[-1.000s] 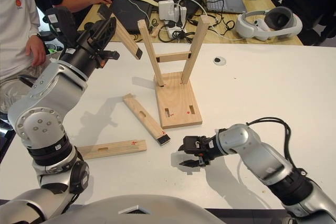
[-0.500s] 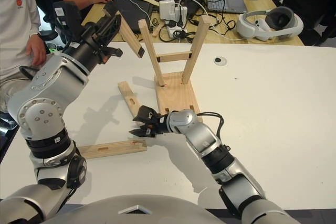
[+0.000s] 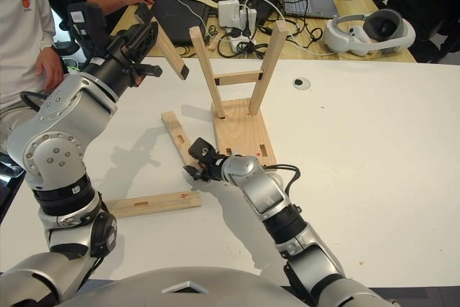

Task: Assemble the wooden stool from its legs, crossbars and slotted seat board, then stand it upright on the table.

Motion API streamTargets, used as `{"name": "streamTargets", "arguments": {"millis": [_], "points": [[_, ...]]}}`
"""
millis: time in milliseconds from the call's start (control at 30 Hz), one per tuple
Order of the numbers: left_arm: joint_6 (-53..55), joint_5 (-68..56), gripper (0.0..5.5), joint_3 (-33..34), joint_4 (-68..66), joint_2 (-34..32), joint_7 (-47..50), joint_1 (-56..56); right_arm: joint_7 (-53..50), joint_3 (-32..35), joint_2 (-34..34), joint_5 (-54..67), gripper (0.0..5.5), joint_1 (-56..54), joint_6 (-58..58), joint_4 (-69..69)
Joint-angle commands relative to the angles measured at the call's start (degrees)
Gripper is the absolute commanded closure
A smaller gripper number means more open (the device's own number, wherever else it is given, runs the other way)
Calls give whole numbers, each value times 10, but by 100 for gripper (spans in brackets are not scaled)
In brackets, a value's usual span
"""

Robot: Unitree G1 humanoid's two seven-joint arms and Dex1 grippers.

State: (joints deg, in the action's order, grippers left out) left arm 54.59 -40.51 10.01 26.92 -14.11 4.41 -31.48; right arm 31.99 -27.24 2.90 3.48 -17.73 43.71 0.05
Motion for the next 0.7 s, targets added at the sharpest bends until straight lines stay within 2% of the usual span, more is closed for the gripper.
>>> {"name": "streamTargets", "arguments": {"millis": [33, 167, 267, 333, 533, 600, 700], "points": [[13, 12, 510, 4, -6, -8, 4, -8, 1, 27, -47, 49, 318, 1, 44, 25], [18, 21, 510, 8, -12, -14, 0, -8, 6, 68, -99, 115, 318, -8, 45, 0], [19, 29, 510, 5, -7, -33, -18, 9, -1, 76, -90, 125, 318, -10, 25, -28], [14, 35, 510, 0, 5, -59, -47, 43, 3, 104, -78, 151, 318, -1, 27, -83], [-13, 50, 510, 16, 66, -90, -96, 203, 28, 288, 17, 344, 318, 86, 120, -313], [-26, 54, 510, 19, 76, -83, -100, 237, 31, 344, 51, 408, 318, 112, 150, -349], [-49, 58, 510, 7, 84, -63, -103, 266, -21, 419, 52, 483, 318, 117, 165, -344]]}}
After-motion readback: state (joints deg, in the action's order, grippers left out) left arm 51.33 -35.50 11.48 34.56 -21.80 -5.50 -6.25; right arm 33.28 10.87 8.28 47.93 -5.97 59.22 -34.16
